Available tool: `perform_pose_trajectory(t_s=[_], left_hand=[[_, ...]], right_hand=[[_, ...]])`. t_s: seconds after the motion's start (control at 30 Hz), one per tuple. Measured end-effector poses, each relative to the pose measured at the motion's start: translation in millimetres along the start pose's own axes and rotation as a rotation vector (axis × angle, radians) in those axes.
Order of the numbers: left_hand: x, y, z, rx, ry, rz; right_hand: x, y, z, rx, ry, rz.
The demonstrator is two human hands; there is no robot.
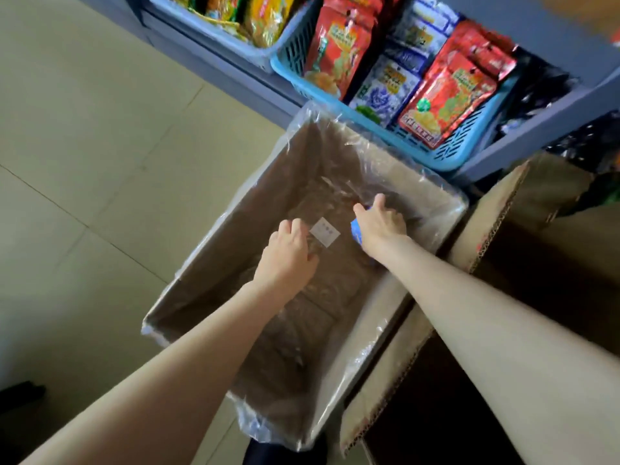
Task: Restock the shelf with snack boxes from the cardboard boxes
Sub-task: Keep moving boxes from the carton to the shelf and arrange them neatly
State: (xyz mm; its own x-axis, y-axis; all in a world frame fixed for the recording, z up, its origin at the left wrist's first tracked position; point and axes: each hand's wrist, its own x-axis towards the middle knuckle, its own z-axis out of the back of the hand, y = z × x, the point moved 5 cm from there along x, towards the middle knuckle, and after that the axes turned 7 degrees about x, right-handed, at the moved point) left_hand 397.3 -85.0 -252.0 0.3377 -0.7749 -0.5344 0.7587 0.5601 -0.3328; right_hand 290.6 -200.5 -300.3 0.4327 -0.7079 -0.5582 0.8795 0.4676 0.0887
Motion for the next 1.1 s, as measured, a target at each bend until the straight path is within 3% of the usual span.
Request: perform_pose_trajectory(t_s=[0.17, 0.23, 0.3, 0.47, 0.53, 0.67, 0.83, 0.93, 1.1], left_hand=[[-23.5, -36.1, 40.9, -0.17, 0.069, 0.072], [-39.7, -62.7, 74.3, -0.251, 0.098, 0.052], [-66.5, -105.0, 115.2, -0.213, 0.223, -0.05], [-178.1, -251.9, 225.4, -0.197, 0.454, -0.245], [-231.9, -320.5, 278.6, -0.208, 0.464, -0.342], [-335.7, -426.8, 384.8, -0.201, 0.271, -0.49], [-447.3, -509.8, 520.3, -0.407, 0.128, -0.723], [-502.1, -551.8, 592.1, -0.679, 0.026, -0.868], [-574.6, -614.9, 669.5, -0.999, -0.185, -1.048]], right_hand=[[-59.7, 16.9, 96.1, 0.305, 0.222, 0.254], [-104.5, 18.4, 148.4, 0.265, 0.282, 0.399], [-151.8, 8.9, 209.1, 0.208, 0.322, 0.504], [-287.2, -47.2, 374.5, -0.046, 0.359, 0.566], [-341.1, -76.4, 440.9, -0.115, 0.313, 0.547], [-460.0, -130.4, 583.1, 0.016, 0.073, 0.488], [-606.1, -184.1, 726.5, 0.588, -0.356, 0.554], [-676.8, -210.0, 774.5, 0.777, -0.555, 0.602], [-768.6, -237.8, 802.8, 0.682, -0.698, 0.582]])
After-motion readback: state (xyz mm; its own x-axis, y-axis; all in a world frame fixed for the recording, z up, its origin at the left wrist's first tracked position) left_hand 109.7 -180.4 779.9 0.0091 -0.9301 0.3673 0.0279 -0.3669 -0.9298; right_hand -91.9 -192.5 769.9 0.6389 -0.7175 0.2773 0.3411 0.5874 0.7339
